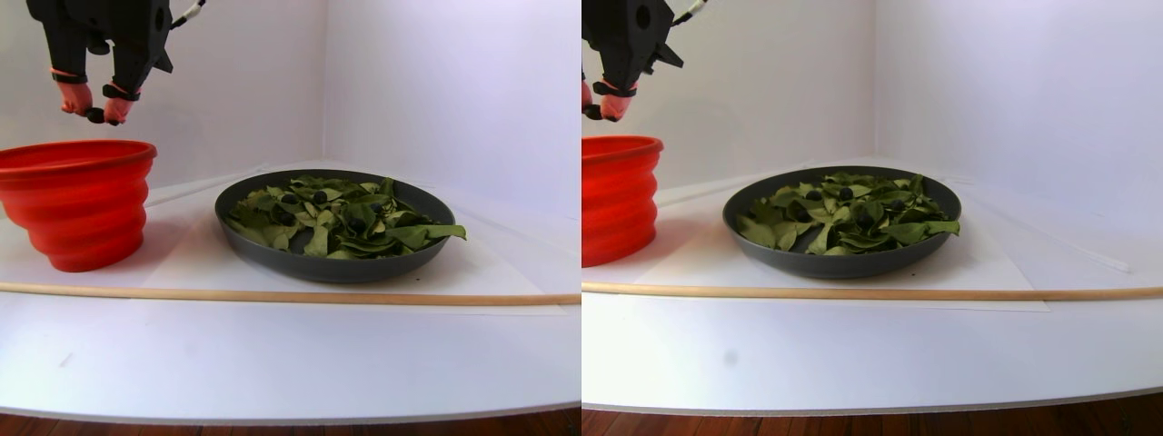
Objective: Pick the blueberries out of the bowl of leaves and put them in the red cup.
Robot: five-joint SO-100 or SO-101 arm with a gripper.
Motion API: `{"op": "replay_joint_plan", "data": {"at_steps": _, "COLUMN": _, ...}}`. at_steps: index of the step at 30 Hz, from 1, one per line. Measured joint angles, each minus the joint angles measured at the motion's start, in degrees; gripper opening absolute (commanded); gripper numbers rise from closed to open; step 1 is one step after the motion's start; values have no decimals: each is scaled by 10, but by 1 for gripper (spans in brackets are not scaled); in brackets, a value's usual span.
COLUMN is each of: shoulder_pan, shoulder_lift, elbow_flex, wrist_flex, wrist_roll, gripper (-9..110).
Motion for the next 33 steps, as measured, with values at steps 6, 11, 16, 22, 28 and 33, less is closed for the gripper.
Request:
{"op": "replay_joint_plan", "data": {"at_steps": 6, "shoulder_pan": 0, "shoulder_lift": -12, "elbow_flex": 0, "wrist_flex": -14, "wrist_roll": 14, "gripper": 22}}
{"op": "replay_joint_plan", "data": {"at_steps": 11, "shoulder_pan": 0, "shoulder_lift": -14, "elbow_flex": 0, "wrist_flex": -16, "wrist_roll": 15, "gripper": 22}}
{"op": "replay_joint_plan", "data": {"at_steps": 16, "shoulder_pan": 17, "shoulder_lift": -25, "elbow_flex": 0, "wrist_flex": -16, "wrist_roll": 3, "gripper": 20}}
{"op": "replay_joint_plan", "data": {"at_steps": 22, "shoulder_pan": 42, "shoulder_lift": -26, "elbow_flex": 0, "wrist_flex": -11, "wrist_roll": -13, "gripper": 20}}
{"op": "replay_joint_plan", "data": {"at_steps": 28, "shoulder_pan": 62, "shoulder_lift": -26, "elbow_flex": 0, "wrist_flex": -11, "wrist_roll": -32, "gripper": 19}}
{"op": "replay_joint_plan", "data": {"at_steps": 33, "shoulder_pan": 76, "shoulder_lift": -26, "elbow_flex": 0, "wrist_flex": -7, "wrist_roll": -45, "gripper": 19}}
